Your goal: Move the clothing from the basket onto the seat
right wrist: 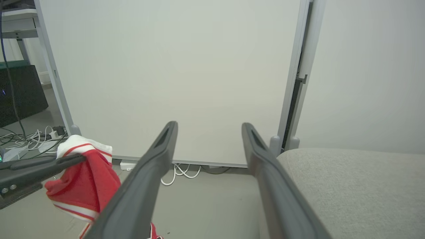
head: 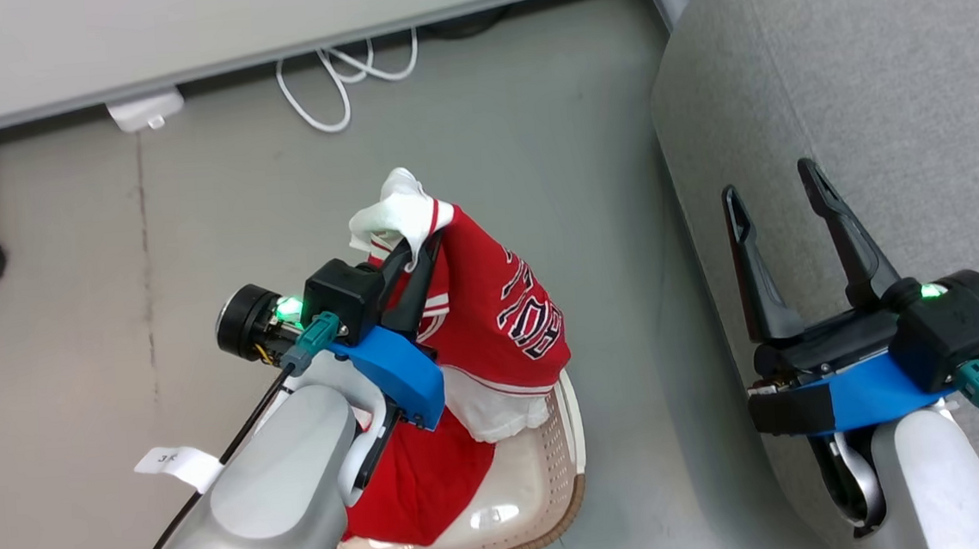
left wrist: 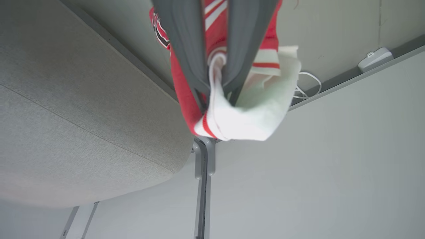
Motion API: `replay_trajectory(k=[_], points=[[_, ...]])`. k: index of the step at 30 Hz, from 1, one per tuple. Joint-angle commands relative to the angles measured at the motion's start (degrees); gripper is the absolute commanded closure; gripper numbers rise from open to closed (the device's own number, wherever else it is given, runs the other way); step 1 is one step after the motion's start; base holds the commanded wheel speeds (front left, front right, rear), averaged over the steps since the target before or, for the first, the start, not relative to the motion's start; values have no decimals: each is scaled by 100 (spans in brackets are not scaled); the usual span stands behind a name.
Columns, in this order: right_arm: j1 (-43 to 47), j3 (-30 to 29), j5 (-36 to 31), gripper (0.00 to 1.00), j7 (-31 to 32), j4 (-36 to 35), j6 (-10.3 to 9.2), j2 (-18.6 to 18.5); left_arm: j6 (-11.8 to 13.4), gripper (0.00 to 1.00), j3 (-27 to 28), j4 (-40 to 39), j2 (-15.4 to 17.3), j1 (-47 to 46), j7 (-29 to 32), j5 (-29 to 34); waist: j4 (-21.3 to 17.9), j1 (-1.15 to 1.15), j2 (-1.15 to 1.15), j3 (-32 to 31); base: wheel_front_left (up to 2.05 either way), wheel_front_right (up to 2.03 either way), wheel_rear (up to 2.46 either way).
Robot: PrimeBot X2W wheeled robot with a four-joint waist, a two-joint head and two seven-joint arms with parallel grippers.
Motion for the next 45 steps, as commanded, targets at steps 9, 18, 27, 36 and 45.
replay_trajectory(k=[9, 18, 27, 36, 45], points=[[520, -40, 96, 0, -24, 122, 3, -18, -200, 100, 571, -649, -118, 265, -30, 385, 52, 1, 0, -941, 0, 0, 0], [894, -126, 127, 0, -24, 138, 3, -18, -346, 100, 660, -1136, -152, -1, -30, 579, 143, 1, 0, -1352, 0, 0, 0], [1061, -93, 192, 0, -24, 144, 3, -18, -384, 100, 549, -1369, -96, -192, 15, 550, 212, 1, 0, -1562, 0, 0, 0], [959, 9, 209, 0, -24, 36, 3, -17, -365, 100, 481, -1444, -62, -94, 64, 515, 253, 1, 0, -1639, 0, 0, 0], [227, 638, 234, 0, -23, -9, 3, -19, -308, 100, 435, -1484, -88, -244, 90, 519, 328, 1, 0, -1498, 0, 0, 0]])
